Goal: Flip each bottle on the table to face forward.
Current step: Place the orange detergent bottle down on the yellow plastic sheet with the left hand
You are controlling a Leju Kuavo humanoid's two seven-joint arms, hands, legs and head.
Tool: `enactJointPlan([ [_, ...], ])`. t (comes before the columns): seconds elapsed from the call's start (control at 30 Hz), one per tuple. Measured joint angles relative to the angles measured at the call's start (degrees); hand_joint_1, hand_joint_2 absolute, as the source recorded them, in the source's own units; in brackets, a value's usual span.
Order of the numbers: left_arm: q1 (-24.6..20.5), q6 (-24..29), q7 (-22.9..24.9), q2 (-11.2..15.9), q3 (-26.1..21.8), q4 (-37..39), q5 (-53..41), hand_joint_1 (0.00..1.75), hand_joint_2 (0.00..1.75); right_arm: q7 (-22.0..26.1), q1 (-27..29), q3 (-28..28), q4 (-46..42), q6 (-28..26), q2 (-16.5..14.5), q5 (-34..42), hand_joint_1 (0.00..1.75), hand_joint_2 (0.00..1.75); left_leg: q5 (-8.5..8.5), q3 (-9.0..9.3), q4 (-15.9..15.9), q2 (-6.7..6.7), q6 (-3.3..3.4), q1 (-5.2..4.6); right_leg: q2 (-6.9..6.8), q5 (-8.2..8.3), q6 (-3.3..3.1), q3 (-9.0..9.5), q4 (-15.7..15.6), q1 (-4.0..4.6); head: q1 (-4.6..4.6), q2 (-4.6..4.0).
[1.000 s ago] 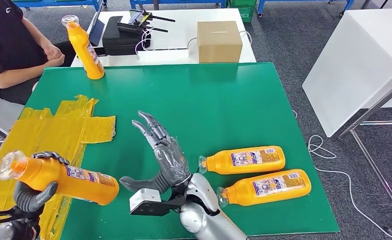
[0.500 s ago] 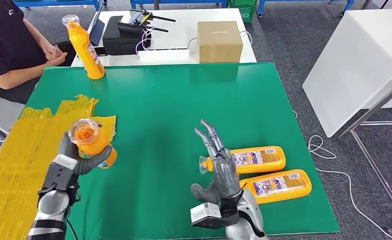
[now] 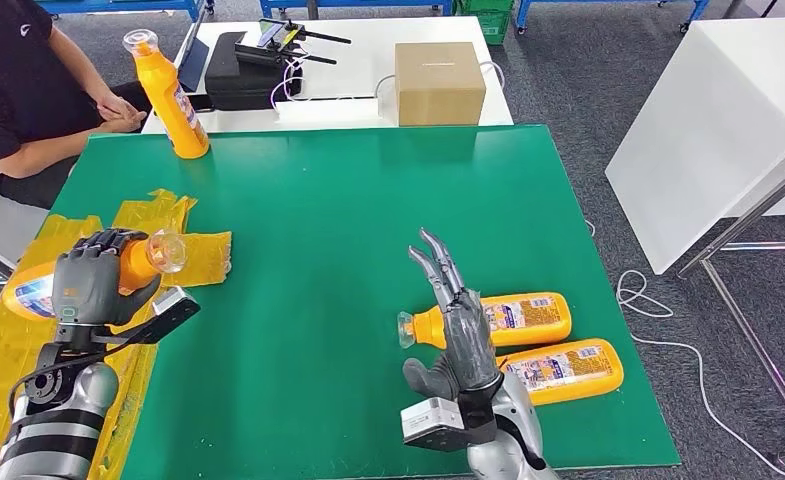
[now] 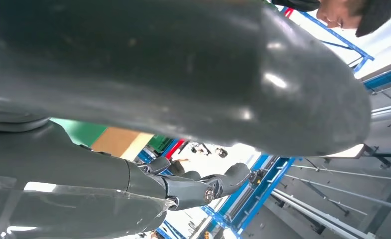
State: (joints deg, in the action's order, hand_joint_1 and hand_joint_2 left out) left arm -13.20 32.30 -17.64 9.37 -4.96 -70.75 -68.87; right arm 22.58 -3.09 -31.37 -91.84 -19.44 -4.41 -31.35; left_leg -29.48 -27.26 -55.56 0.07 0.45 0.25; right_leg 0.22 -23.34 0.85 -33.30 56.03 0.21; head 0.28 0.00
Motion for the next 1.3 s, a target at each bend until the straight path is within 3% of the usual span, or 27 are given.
enactJointPlan([
  [0.1, -0.23, -1.95, 0.04, 1.67, -0.70, 4.10, -0.12, 1.75, 1.75, -0.42, -0.14, -0.09, 0.00, 0.20, 0.45, 0.54, 0.00, 1.75, 0.00, 0.00, 0.00, 0.00, 0.00, -0.01, 0.00, 0.00, 0.00, 0.00, -0.01, -0.03, -0.01, 0.00],
  [0.3, -0.49, -5.46, -3.14, 3.97, -1.93, 11.66, 3.18, 1.75, 1.75, -1.04, -0.68, -0.22, 0.00, 1.09, 1.35, 1.48, 0.00, 1.75, 0.00, 0.00, 0.00, -0.01, 0.00, -0.02, 0.00, 0.00, 0.00, 0.01, -0.01, -0.04, -0.01, 0.00],
  [0.5, -0.12, -8.51, -6.22, 4.68, -2.45, 13.85, 6.03, 1.75, 1.75, -1.07, -0.72, -0.28, -0.03, 1.16, 2.02, 1.63, 0.00, 1.75, -0.01, -0.02, 0.01, -0.01, 0.01, -0.02, 0.00, 0.00, 0.00, 0.02, -0.01, -0.06, -0.01, 0.00],
  [0.53, 0.11, -8.81, -6.67, 4.69, -2.49, 13.94, 6.28, 1.66, 1.75, -1.07, -0.72, -0.28, -0.04, 1.20, 2.13, 1.70, 0.00, 1.75, -0.02, -0.02, 0.01, -0.01, 0.01, -0.02, 0.00, 0.00, 0.00, 0.02, -0.01, -0.06, -0.01, 0.00],
  [0.63, 0.76, -9.33, -6.80, 4.68, -2.47, 14.43, 5.81, 0.35, 0.44, -1.10, -0.80, -0.28, -0.07, 1.79, 2.39, 1.93, 0.00, 1.75, -0.02, -0.01, 0.01, -0.01, 0.00, -0.02, 0.01, 0.00, 0.00, 0.03, -0.02, -0.06, -0.02, 0.00],
  [0.67, 0.87, -9.84, -6.32, 4.67, -2.42, 14.79, 5.46, 0.00, 0.00, -1.20, -0.90, -0.28, -0.07, 2.11, 2.45, 1.99, 0.00, 1.75, -0.02, 0.01, 0.01, 0.00, 0.00, -0.02, 0.01, 0.00, 0.00, 0.03, -0.02, -0.06, -0.02, 0.00],
  [0.83, 0.98, -14.38, -5.51, 4.62, -1.48, 16.42, 6.27, 0.00, 0.00, -1.90, -1.84, -0.28, 0.04, 3.33, 2.51, 1.95, 0.00, 1.75, 0.00, 0.07, 0.01, 0.00, -0.01, -0.01, 0.01, 0.01, -0.01, 0.05, 0.00, -0.04, -0.01, 0.00],
  [1.3, 3.25, -26.24, -13.24, 4.82, -0.97, 13.30, 21.81, 0.00, 0.00, -3.35, -4.35, -0.37, 2.08, 5.13, 1.87, 1.34, 0.00, 1.75, 0.00, 0.08, 0.01, -0.06, 0.00, -0.03, -0.01, 0.00, 0.00, 0.17, 0.01, -0.13, -0.02, 0.00],
])
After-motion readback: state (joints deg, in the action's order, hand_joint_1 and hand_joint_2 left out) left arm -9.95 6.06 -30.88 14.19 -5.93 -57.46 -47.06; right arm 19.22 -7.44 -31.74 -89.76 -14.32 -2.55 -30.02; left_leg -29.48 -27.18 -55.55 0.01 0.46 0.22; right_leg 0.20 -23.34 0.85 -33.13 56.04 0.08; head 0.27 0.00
